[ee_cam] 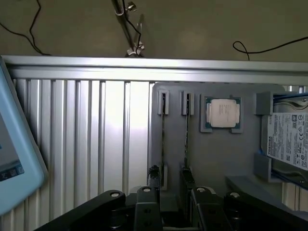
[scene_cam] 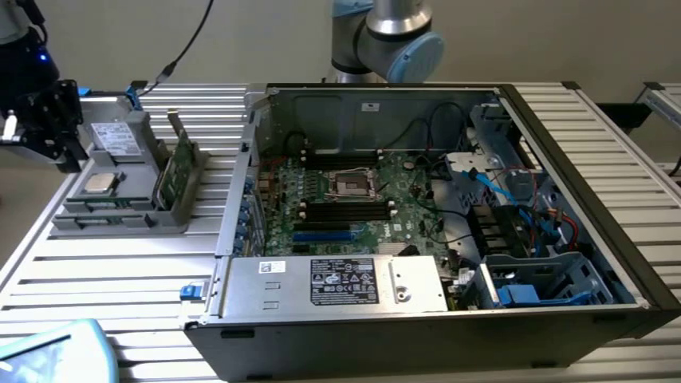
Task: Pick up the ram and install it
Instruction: 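Pick up the ram and move it above insertion slot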
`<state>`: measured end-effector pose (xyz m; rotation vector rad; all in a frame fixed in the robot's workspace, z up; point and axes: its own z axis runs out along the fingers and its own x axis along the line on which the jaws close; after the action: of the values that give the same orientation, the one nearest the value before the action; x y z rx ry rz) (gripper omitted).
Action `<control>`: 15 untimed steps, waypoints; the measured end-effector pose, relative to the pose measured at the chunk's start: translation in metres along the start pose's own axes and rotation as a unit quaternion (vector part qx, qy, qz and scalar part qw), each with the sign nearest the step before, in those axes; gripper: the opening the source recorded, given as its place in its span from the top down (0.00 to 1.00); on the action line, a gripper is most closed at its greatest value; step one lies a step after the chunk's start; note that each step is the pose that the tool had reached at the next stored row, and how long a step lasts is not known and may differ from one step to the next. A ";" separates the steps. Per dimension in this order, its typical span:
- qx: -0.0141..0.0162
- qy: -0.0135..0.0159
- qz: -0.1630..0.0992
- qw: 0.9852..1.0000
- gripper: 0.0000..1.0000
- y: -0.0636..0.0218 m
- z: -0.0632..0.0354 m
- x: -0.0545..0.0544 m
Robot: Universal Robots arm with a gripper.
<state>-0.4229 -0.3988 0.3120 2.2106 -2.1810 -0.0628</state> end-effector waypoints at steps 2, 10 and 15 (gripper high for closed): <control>0.000 0.000 0.000 1.000 0.69 0.0008 0.0036 0.000; 0.001 0.000 0.000 1.000 0.69 0.0003 0.0182 0.000; 0.001 0.000 0.000 1.000 0.69 -0.0002 0.0273 0.001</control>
<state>-0.4242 -0.3992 0.2847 2.2114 -2.1817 -0.0610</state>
